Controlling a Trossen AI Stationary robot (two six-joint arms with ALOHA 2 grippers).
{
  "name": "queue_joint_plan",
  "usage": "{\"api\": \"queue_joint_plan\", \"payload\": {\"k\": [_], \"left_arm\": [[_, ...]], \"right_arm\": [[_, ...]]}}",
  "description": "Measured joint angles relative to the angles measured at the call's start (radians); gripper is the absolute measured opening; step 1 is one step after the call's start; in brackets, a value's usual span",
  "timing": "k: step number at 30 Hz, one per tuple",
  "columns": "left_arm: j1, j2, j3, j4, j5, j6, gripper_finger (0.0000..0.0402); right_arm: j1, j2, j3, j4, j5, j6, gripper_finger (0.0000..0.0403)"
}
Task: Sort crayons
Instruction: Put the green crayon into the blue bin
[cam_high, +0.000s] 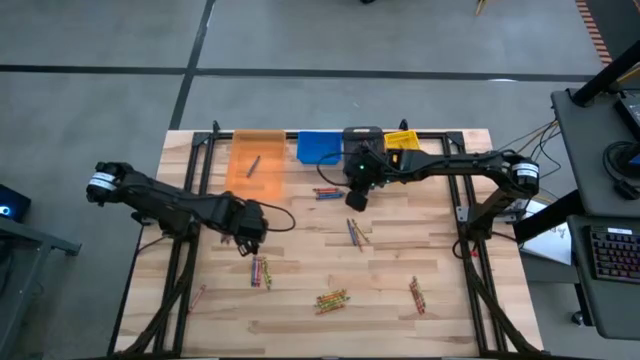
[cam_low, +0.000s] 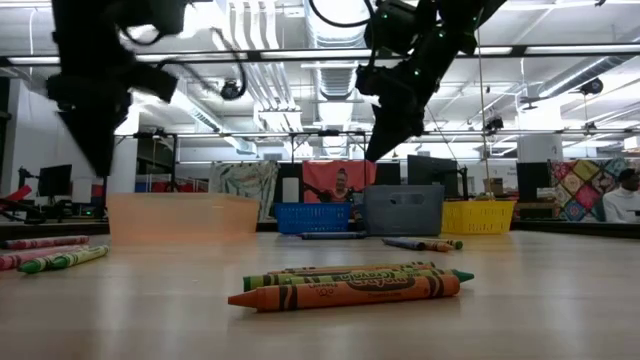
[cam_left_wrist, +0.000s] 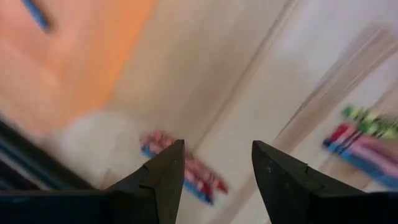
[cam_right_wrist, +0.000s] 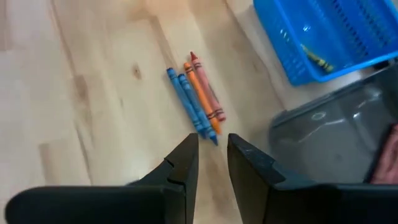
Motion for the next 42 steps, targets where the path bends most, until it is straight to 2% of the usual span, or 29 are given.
{"api": "queue_joint_plan", "payload": {"k": [3, 8, 11, 15, 20, 22, 29, 34, 42], "left_arm": [[0.0, 0.0, 0.049, 0.002, -0.078, 0.069, 0.0169], [0.0, -0.001, 0.097, 0.008, -0.173, 0.184, 0.0169], [0.001, -0.007, 0.099, 0.007, -0.217, 0.233, 0.0169], [0.007, -0.025, 0.092, 0.007, -0.27, 0.281, 0.0169], [0.046, -0.059, 0.092, 0.037, -0.301, 0.334, 0.0169], [0.071, -0.073, 0.092, 0.045, -0.335, 0.338, 0.0169], [0.17, -0.121, 0.092, 0.047, -0.469, 0.35, 0.0169], [0.213, -0.132, 0.092, 0.066, -0.549, 0.377, 0.0169], [0.228, -0.121, 0.092, 0.095, -0.582, 0.38, 0.0169]], "right_arm": [[0.0, 0.002, 0.001, 0.0, -0.084, 0.069, 0.0075], [0.007, 0.037, 0.001, -0.027, -0.355, 0.158, 0.0075], [0.03, 0.06, 0.001, -0.086, -0.406, 0.201, 0.007], [0.053, 0.086, 0.002, -0.202, -0.386, 0.24, 0.0068], [0.072, 0.102, 0.002, -0.342, -0.229, 0.392, 0.0066], [0.082, 0.108, 0.002, -0.365, -0.201, 0.433, 0.0062], [0.154, 0.113, 0.002, -0.359, -0.187, 0.487, 0.0048], [0.203, 0.113, 0.002, -0.288, -0.176, 0.501, 0.0051], [0.248, 0.113, 0.002, -0.267, -0.053, 0.558, 0.0078]]}}
